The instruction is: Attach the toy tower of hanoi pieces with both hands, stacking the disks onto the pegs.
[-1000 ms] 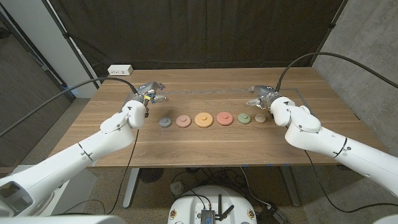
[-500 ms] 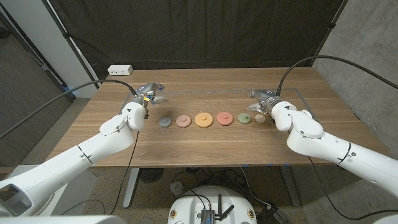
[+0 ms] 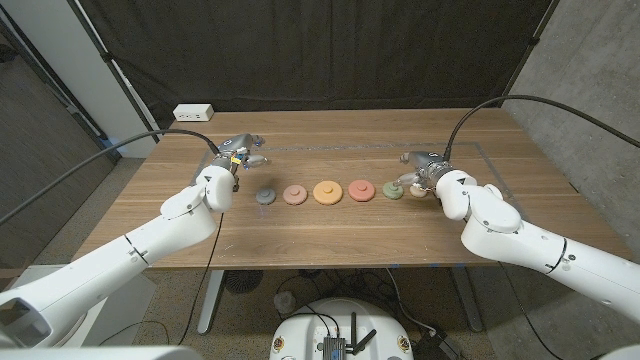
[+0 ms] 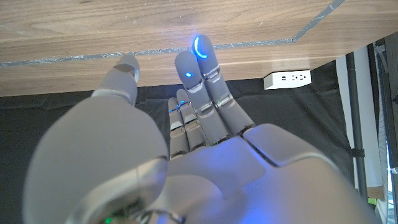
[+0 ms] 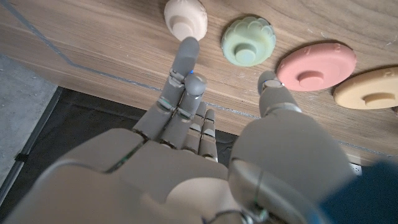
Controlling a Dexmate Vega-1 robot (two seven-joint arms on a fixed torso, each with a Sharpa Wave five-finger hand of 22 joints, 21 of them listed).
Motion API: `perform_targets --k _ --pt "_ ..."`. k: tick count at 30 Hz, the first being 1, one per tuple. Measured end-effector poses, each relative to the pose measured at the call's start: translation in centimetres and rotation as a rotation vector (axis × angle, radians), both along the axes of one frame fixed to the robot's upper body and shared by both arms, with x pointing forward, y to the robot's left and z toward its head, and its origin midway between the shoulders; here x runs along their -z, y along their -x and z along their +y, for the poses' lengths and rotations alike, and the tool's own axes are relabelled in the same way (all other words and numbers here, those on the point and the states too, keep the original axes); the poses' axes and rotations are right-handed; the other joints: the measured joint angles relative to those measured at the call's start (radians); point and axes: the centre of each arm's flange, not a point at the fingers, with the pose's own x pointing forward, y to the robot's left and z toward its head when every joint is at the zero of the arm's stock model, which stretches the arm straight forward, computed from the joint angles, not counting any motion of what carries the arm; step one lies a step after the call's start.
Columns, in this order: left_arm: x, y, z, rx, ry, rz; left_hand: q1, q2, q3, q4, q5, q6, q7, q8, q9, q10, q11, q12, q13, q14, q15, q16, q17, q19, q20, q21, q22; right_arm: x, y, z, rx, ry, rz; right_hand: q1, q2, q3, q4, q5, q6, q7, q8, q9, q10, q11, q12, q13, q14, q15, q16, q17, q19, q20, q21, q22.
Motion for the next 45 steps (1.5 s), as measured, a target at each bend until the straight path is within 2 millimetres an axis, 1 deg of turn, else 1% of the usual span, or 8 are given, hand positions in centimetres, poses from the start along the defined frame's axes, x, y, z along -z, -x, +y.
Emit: perform_targets --k 10,13,14,19,23,29,35,45 --pt "0.1 -0.1 0.1 -0.001 0.003 0.0 0.002 0.002 0.0 0.0 0.0 0.0 0.0 0.0 0.0 0.005 -0.005 -0.003 0.005 0.0 0.0 0.006 -0.005 0.0 0.0 0.011 -0.009 0.3 0.3 1.2 -0.01 0.012 0.003 0.0 0.0 -0.008 -0.003 0.0 -0.014 0.003 -0.004 0.0 -0.004 0.004 0.0 0.003 -0.002 -0.002 -0.005 -0.004 -0.005 0.006 0.01 -0.009" --pt "0.2 -0.1 0.1 -0.002 0.003 0.002 0.002 0.002 0.0 0.0 0.0 0.008 -0.001 0.0 0.0 0.006 -0.004 -0.008 0.005 0.0 0.0 0.01 -0.005 0.0 0.0 0.011 -0.009 0.2 0.3 1.1 -0.003 0.018 0.002 0.0 0.0 -0.011 0.0 0.0 -0.014 0.003 -0.004 0.0 -0.005 0.006 0.0 0.003 -0.002 -0.002 -0.005 -0.003 -0.005 0.006 0.015 -0.012" --pt "0.3 -0.1 0.1 0.0 0.004 0.001 0.002 0.002 0.0 0.0 0.0 0.008 -0.001 0.0 0.0 0.006 -0.005 -0.008 0.005 0.0 0.0 0.01 -0.005 0.0 0.0 0.016 -0.009 0.2 0.4 1.8 -0.015 0.02 0.003 0.0 0.0 -0.011 0.0 0.0 -0.014 0.003 -0.004 0.0 -0.005 0.006 0.0 0.003 -0.002 -0.002 -0.005 -0.003 -0.005 0.006 0.015 -0.013" --pt "0.5 -0.2 0.1 0.001 0.004 0.006 0.002 0.002 -0.007 0.001 0.0 0.008 -0.001 0.0 0.0 0.012 -0.009 -0.008 0.009 0.0 0.0 0.013 -0.004 0.0 0.0 0.022 -0.014 0.2 0.5 2.1 -0.012 0.03 0.005 0.0 0.0 -0.011 0.0 0.0 -0.014 0.003 -0.004 0.0 -0.015 0.007 0.0 0.0 -0.002 -0.002 -0.005 -0.003 -0.005 0.006 0.019 -0.018" --pt "0.6 -0.2 0.2 0.002 0.006 0.007 0.002 0.002 -0.007 0.001 0.002 0.009 0.0 0.0 0.0 0.012 -0.009 -0.008 0.009 0.004 -0.004 0.017 -0.006 0.0 0.0 0.025 -0.019 0.2 0.5 3.0 -0.024 0.037 0.006 0.0 0.0 -0.015 -0.004 0.0 -0.018 0.0 -0.004 0.0 -0.016 0.006 0.0 0.0 -0.002 -0.002 -0.005 -0.005 -0.005 0.005 0.019 -0.018" --pt "0.8 -0.1 0.4 0.0 0.009 0.008 0.002 0.002 -0.007 0.001 0.005 0.013 0.002 0.0 0.0 0.012 -0.009 -0.008 0.009 0.004 -0.004 0.017 -0.009 0.0 0.0 0.026 -0.023 0.0 0.6 3.7 -0.03 0.053 0.005 0.0 0.0 -0.019 0.0 0.0 -0.018 0.0 -0.004 0.0 -0.016 0.006 0.0 0.0 -0.002 -0.002 -0.005 -0.005 -0.012 0.013 0.027 -0.023" --pt "0.8 -0.1 0.5 -0.001 0.011 0.008 0.002 0.002 -0.01 -0.001 0.005 0.017 -0.003 0.0 0.0 0.018 -0.003 -0.008 0.014 0.004 -0.004 0.021 -0.009 0.0 0.0 0.03 -0.023 -0.1 0.6 4.3 -0.036 0.061 0.007 0.0 0.0 -0.019 0.0 0.0 -0.017 0.0 -0.004 -0.005 -0.016 0.005 0.0 -0.005 -0.002 -0.002 -0.005 -0.01 -0.012 0.013 0.034 -0.028" --pt "1.0 0.2 0.6 -0.004 0.015 0.008 0.002 0.002 -0.009 -0.001 0.005 0.017 -0.003 0.0 0.0 0.022 -0.007 -0.008 0.014 0.004 -0.004 0.024 -0.014 0.0 0.0 0.037 -0.029 -0.2 0.6 5.4 -0.056 0.081 0.014 0.008 0.008 -0.028 0.0 0.0 -0.017 0.0 -0.004 -0.005 -0.016 0.005 0.0 -0.005 -0.002 -0.002 -0.005 -0.01 -0.016 0.009 0.042 -0.032"
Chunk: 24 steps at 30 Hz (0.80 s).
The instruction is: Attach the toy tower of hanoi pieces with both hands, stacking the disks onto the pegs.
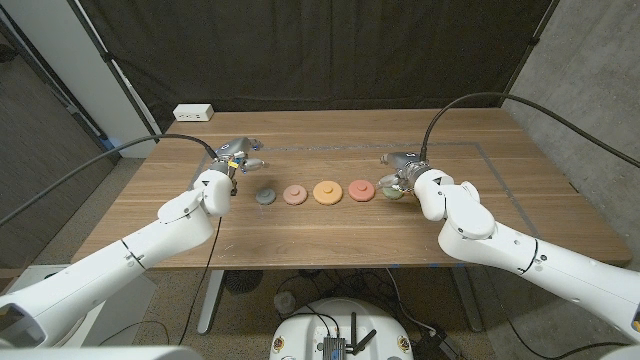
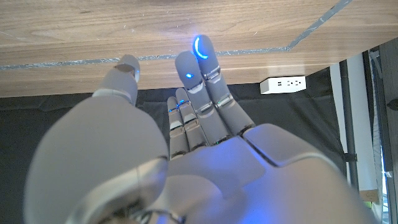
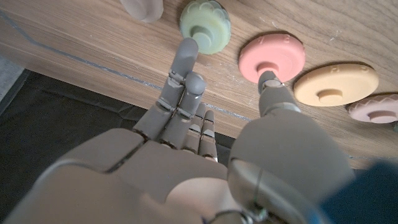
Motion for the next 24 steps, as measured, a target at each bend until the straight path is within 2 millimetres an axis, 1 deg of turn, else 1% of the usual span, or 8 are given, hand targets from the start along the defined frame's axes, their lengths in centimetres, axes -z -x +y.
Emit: perform_targets --k 4,7,13,19,21,23,24 --pt "0.0 0.1 0.0 -0.002 0.001 0.0 0.0 0.0 0.0 0.0 0.0 0.0 0.0 0.0 0.0 0.0 0.0 0.0 0.0 0.0 0.0 0.0 0.0 0.0 0.0 0.002 -0.003 0.1 0.0 0.4 -0.006 0.006 0.003 0.0 0.0 0.0 0.0 0.0 0.0 0.0 0.0 0.0 0.0 0.0 0.0 0.0 0.0 0.0 0.0 0.0 0.0 0.0 0.0 -0.005" --pt "0.1 0.2 0.0 -0.003 0.002 -0.001 0.0 0.0 0.0 0.0 0.0 0.004 0.003 0.0 0.0 0.006 -0.005 0.0 0.005 0.0 0.0 0.0 0.0 0.0 0.0 0.004 -0.007 0.0 0.0 0.6 -0.01 0.01 0.004 0.0 0.0 0.0 0.0 0.0 0.0 0.0 0.0 0.0 0.0 0.0 0.0 0.0 0.0 0.0 0.0 -0.001 0.0 0.0 0.0 -0.005" --pt "0.2 0.3 -0.1 -0.002 0.002 0.0 0.0 0.0 0.0 0.0 0.0 0.007 0.004 0.0 0.003 0.012 -0.002 0.0 0.005 0.0 0.0 0.004 -0.001 0.0 0.0 0.008 -0.013 0.0 0.1 1.0 -0.015 0.017 0.004 0.0 0.0 0.0 0.0 0.0 0.0 0.0 0.0 0.0 0.0 0.0 0.0 0.0 0.0 0.0 0.0 -0.003 0.0 0.0 0.007 -0.005" --pt "0.3 0.4 -0.1 -0.002 0.003 0.002 0.0 0.0 -0.003 0.003 0.0 0.01 0.0 0.0 0.005 0.012 -0.002 -0.007 0.009 0.0 0.0 0.004 -0.004 0.0 0.0 0.012 -0.017 0.2 0.2 1.4 -0.021 0.024 0.01 0.0 0.0 0.0 0.0 0.0 0.0 0.0 0.0 0.0 0.0 0.0 0.0 0.0 -0.002 0.002 0.0 -0.005 0.0 0.0 0.008 -0.009" --pt "0.4 0.5 -0.1 -0.001 0.004 0.002 0.0 0.0 -0.003 0.003 0.0 0.01 0.0 0.0 0.005 0.012 -0.002 -0.007 0.009 0.0 0.0 0.004 -0.004 0.0 0.0 0.012 -0.017 0.3 0.2 1.5 -0.023 0.028 0.011 0.0 0.0 -0.003 0.003 0.0 0.0 0.0 0.0 0.0 0.0 0.0 0.0 0.0 -0.002 0.002 0.0 -0.005 -0.004 -0.003 0.008 -0.009" --pt "0.4 0.5 -0.1 0.0 0.004 0.003 0.0 0.0 -0.003 0.003 0.0 0.01 0.0 0.0 0.005 0.012 -0.002 -0.007 0.009 0.0 0.0 0.004 -0.004 0.0 0.0 0.019 -0.021 0.3 0.3 1.5 -0.023 0.032 0.011 0.0 0.0 -0.004 0.004 0.0 -0.004 0.004 0.0 0.0 0.0 0.0 0.0 0.0 -0.002 0.002 0.0 -0.005 -0.009 0.002 0.008 -0.009" --pt "0.4 0.5 -0.1 0.0 0.005 0.003 0.0 0.0 -0.003 0.003 0.0 0.011 0.001 0.0 0.005 0.012 -0.002 -0.007 0.009 0.0 0.0 0.007 -0.004 0.0 0.0 0.019 -0.022 0.3 0.3 1.7 -0.026 0.031 0.012 0.0 0.0 -0.007 0.001 0.0 -0.005 0.005 0.0 0.0 0.0 0.0 0.0 0.0 -0.002 0.002 0.0 -0.005 -0.009 0.002 0.009 -0.009"
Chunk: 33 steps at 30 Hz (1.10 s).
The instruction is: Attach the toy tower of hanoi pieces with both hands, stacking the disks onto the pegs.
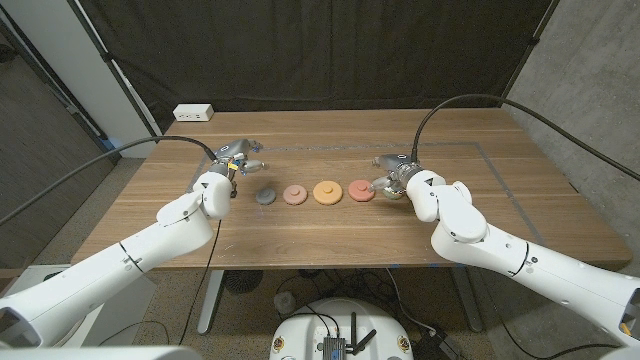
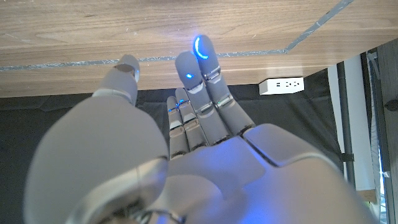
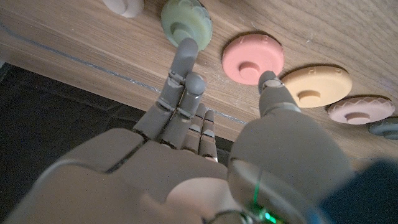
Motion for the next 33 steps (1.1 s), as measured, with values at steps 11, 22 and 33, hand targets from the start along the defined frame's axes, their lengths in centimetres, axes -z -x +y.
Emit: perform_targets --k 11,22,33 --pt "0.3 0.1 -0.1 0.008 0.004 -0.004 0.001 0.009 0.0 0.0 0.0 0.002 0.001 -0.008 0.0 0.0 0.0 -0.004 0.005 0.006 -0.002 0.001 0.0 0.0 0.0 0.008 -0.008 0.1 -0.1 0.6 -0.004 0.005 0.007 0.0 0.0 -0.001 -0.001 0.0 -0.002 0.002 0.0 0.0 0.0 0.0 0.0 0.0 0.0 0.0 0.0 0.0 0.0 0.0 0.008 -0.005" --pt "0.4 0.1 -0.2 0.014 0.003 -0.003 0.001 0.009 0.0 0.0 0.007 0.002 0.001 -0.008 0.0 0.009 0.001 -0.004 0.009 0.006 -0.002 0.001 -0.005 -0.002 -0.002 0.014 -0.014 0.4 -0.3 1.5 0.001 0.012 0.02 0.0 0.0 -0.004 0.002 0.004 -0.015 0.007 0.0 0.0 -0.004 0.004 0.0 0.0 0.0 0.0 0.001 -0.002 0.0 0.0 0.019 -0.013" --pt "0.6 0.0 0.0 0.013 0.009 0.002 0.001 0.009 -0.003 0.003 0.007 0.008 0.005 -0.008 0.0 0.016 0.009 -0.009 0.012 0.006 -0.002 0.008 -0.005 -0.008 0.003 0.025 -0.026 0.3 -0.8 2.4 0.015 0.015 0.034 0.009 0.009 -0.006 -0.001 0.004 -0.022 0.004 0.0 0.0 -0.007 0.007 0.0 -0.005 0.0 0.0 0.001 -0.002 -0.009 0.002 0.03 -0.019"
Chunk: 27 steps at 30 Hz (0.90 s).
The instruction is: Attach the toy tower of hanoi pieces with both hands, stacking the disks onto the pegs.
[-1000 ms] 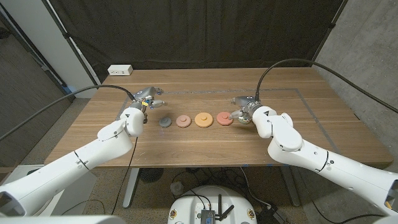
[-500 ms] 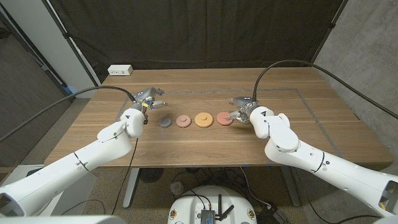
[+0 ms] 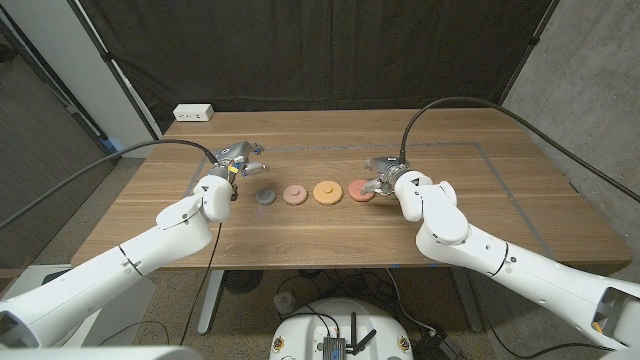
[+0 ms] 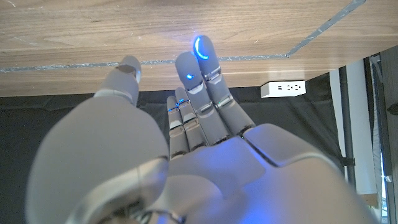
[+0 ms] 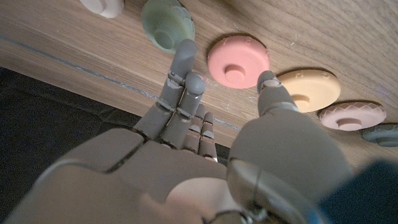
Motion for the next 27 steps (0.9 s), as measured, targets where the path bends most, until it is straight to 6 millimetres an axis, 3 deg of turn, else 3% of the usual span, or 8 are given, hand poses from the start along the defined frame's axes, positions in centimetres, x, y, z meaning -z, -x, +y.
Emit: perform_targets --k 20,27 --pt "0.4 0.0 0.5 -0.009 0.014 0.006 -0.004 0.004 -0.004 -0.004 0.0 0.004 -0.003 0.0 0.0 -0.004 0.004 -0.003 0.006 0.0 0.0 0.008 -0.005 -0.001 -0.001 0.012 -0.015 -0.6 -0.9 1.3 0.007 0.032 0.022 0.0 0.0 -0.016 0.004 0.0 -0.031 0.013 -0.008 -0.005 -0.036 0.014 -0.008 -0.003 -0.016 0.005 -0.013 -0.013 -0.02 0.005 0.008 -0.014" --pt "0.6 0.0 0.8 -0.014 0.018 0.007 -0.004 0.004 -0.004 -0.004 0.0 0.003 -0.004 0.0 0.0 0.001 0.009 -0.007 0.006 0.0 0.0 0.008 -0.005 -0.001 -0.001 0.018 -0.022 -0.5 -1.3 1.7 0.008 0.059 0.07 -0.014 -0.014 -0.034 0.009 0.0 -0.099 0.034 -0.021 -0.005 -0.078 0.039 -0.015 -0.006 -0.043 0.014 -0.031 -0.042 -0.038 0.01 0.015 -0.023"
